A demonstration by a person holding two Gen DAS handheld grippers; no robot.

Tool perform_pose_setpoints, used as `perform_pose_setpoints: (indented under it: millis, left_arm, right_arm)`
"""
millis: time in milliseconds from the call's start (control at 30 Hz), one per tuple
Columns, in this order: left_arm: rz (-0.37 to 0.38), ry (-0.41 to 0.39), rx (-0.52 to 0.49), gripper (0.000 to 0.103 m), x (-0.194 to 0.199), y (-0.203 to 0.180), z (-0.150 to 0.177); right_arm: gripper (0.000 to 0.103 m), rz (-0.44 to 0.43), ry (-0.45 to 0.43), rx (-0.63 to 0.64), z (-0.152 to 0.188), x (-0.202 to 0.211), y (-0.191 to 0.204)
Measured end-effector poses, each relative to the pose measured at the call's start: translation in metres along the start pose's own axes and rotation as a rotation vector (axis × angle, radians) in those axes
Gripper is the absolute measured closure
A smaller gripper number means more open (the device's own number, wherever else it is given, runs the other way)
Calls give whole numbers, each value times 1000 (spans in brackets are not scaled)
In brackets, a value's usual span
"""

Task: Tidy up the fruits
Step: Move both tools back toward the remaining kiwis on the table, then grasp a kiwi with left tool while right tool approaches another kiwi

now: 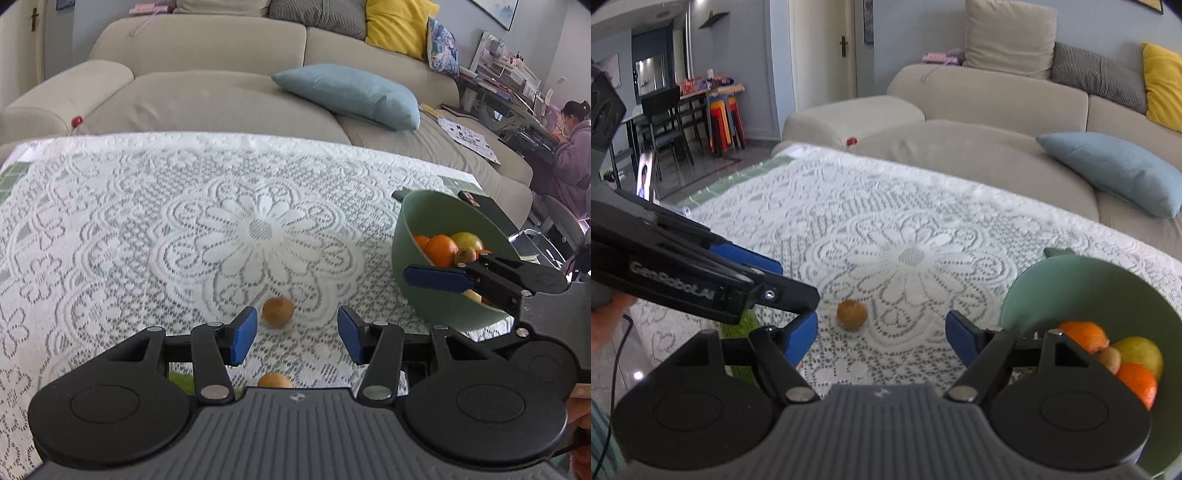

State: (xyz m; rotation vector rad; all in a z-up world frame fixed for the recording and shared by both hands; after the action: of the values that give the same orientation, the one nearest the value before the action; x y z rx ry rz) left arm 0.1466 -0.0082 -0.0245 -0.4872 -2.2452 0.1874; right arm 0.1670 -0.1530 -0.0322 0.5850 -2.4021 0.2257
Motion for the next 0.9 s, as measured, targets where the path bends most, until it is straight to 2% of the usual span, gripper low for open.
perform_pose_setpoints:
  millis: [167,267,367,433,467,667,900]
  left_arm:
    - [30,49,24,46,-4,12,8]
    - [67,71,39,49,-4,17,12]
    - [75,105,21,54,-6,19,18]
    - [81,136,0,57,-8,17,23]
    - [83,150,-14,58,-9,15,25]
    - [62,184,-87,59,-17,5,29]
    - [-43,243,-166,62,-35,-2,28]
  right_arm:
    - [32,-38,64,-45,3,-15,-1]
    - [34,-21,80,-29,5,-17,1]
    - [45,-3,81,-7,5,-17,2]
    - [61,-14,90,-20,5,-16,-1]
    - [63,-28,97,-38,5,-16,-2]
    - [64,-50,74,-51,1,-11,0]
    - [64,-43,72,-46,0,-12,2]
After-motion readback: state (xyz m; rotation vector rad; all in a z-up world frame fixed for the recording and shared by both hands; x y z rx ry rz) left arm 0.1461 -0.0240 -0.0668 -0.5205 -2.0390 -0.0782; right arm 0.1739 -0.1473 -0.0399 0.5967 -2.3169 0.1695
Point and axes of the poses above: each gripper's, at about its wrist camera, not at the fingertips, and x roughly against the way its jaws point, y to its left, z to its underside, the point moved 4 cm from there along -x, roughly the way its jaws point, and after that the axes turned 7 degrees about z, right-handed, at the moved point
